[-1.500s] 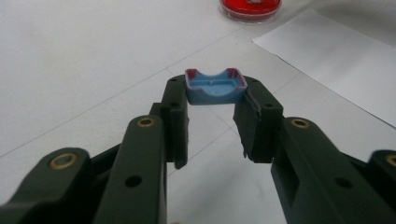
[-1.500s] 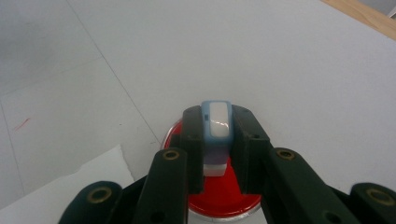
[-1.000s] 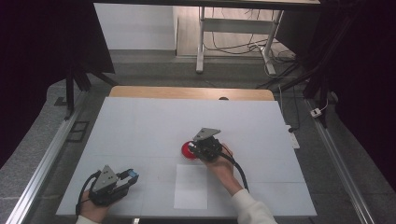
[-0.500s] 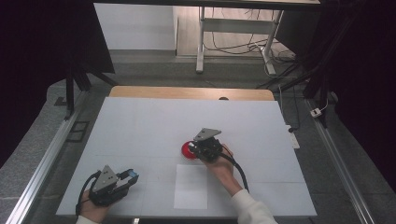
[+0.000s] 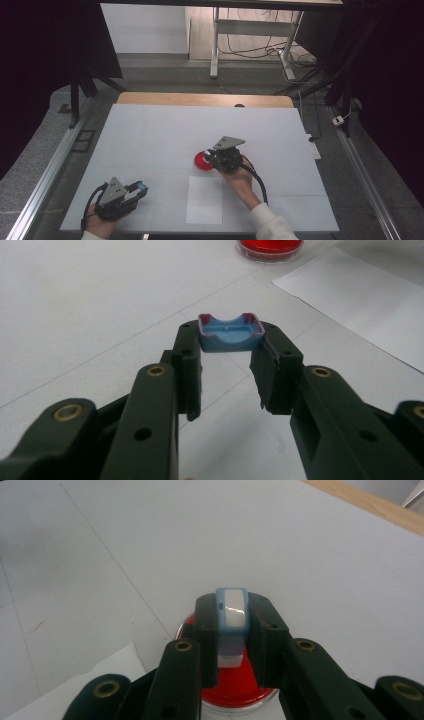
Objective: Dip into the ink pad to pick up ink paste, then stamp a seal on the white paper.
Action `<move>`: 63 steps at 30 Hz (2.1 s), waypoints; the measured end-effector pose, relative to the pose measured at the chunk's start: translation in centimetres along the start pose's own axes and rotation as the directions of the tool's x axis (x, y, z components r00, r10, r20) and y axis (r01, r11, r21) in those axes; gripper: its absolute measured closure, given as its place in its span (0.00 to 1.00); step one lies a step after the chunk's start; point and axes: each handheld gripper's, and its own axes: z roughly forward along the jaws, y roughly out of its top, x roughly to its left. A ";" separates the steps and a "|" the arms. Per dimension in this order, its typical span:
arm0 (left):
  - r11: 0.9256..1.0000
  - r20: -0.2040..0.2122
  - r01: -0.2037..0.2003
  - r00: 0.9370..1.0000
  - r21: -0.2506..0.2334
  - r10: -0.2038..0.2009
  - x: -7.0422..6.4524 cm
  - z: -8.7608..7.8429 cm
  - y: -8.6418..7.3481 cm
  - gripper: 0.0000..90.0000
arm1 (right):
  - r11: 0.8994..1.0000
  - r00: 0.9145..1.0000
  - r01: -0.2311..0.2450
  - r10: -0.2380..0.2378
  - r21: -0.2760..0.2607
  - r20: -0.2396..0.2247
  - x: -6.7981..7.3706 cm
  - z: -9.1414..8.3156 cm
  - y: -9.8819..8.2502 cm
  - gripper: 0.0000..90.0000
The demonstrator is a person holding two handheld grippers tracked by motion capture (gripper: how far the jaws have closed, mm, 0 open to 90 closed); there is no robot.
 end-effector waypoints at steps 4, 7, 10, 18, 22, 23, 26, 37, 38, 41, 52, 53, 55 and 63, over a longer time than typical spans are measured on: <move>1.000 -0.002 -0.001 1.000 0.002 0.001 0.0 0.1 0.0 0.73 | 1.000 1.000 -0.006 0.006 -0.017 0.000 -0.1 -0.7 0.0 0.84; 1.000 -0.001 -0.001 1.000 0.004 0.001 0.0 0.1 0.0 0.73 | 1.000 1.000 -0.014 0.014 -0.027 -0.004 -0.3 -0.9 -0.1 0.84; 1.000 -0.002 -0.001 1.000 0.004 0.001 0.1 0.1 0.0 0.73 | 0.999 1.000 -0.019 0.019 -0.029 -0.007 -0.4 -1.1 -0.2 0.84; 1.000 -0.002 -0.002 1.000 0.004 0.002 0.1 0.1 0.0 0.73 | 0.998 0.999 -0.038 0.038 -0.041 -0.014 -0.8 -1.7 -0.4 0.84; 1.000 -0.005 -0.001 1.000 0.004 0.001 0.1 0.1 0.0 0.73 | 0.998 0.999 -0.039 0.038 -0.051 -0.022 -0.7 -2.2 -0.4 0.84; 1.000 -0.006 -0.001 1.000 0.005 0.001 0.1 0.1 0.0 0.73 | 0.998 0.999 -0.039 0.038 -0.054 -0.025 -0.7 -2.4 -0.4 0.84; 1.000 -0.007 0.000 1.000 0.004 0.000 0.2 0.1 0.0 0.73 | 0.997 0.999 -0.041 0.039 -0.067 -0.032 -0.6 -2.9 -0.4 0.84; 1.000 -0.005 -0.006 1.000 0.004 0.006 0.1 0.1 0.0 0.73 | 0.995 0.998 -0.050 0.047 -0.082 -0.043 -0.3 -5.1 -1.1 0.84; 1.000 -0.005 -0.006 1.000 0.004 0.006 0.1 0.1 0.0 0.73 | 0.995 0.998 -0.051 0.048 -0.083 -0.047 -0.3 -5.3 -1.2 0.84; 1.000 -0.004 -0.006 1.000 0.005 0.006 0.1 0.1 0.0 0.73 | 0.993 0.997 -0.063 0.057 -0.098 -0.055 -0.2 -5.8 -1.3 0.84; 1.000 -0.007 -0.009 1.000 0.007 0.009 0.2 0.1 0.0 0.73 | 0.993 0.997 -0.048 0.041 -0.109 -0.069 0.2 -6.9 -1.5 0.84; 1.000 -0.007 -0.008 1.000 0.007 0.008 0.2 0.1 -0.1 0.73 | 0.993 0.997 -0.047 0.040 -0.107 -0.067 0.2 -7.0 -1.5 0.84; 1.000 -0.006 -0.008 1.000 0.007 0.009 0.2 0.1 -0.1 0.73 | 0.993 0.996 -0.048 0.040 -0.110 -0.074 0.3 -7.1 -1.5 0.84; 1.000 -0.004 -0.010 1.000 0.007 0.010 0.2 0.1 0.0 0.73 | 0.992 0.995 -0.039 0.027 -0.120 -0.100 0.9 -7.2 -1.6 0.84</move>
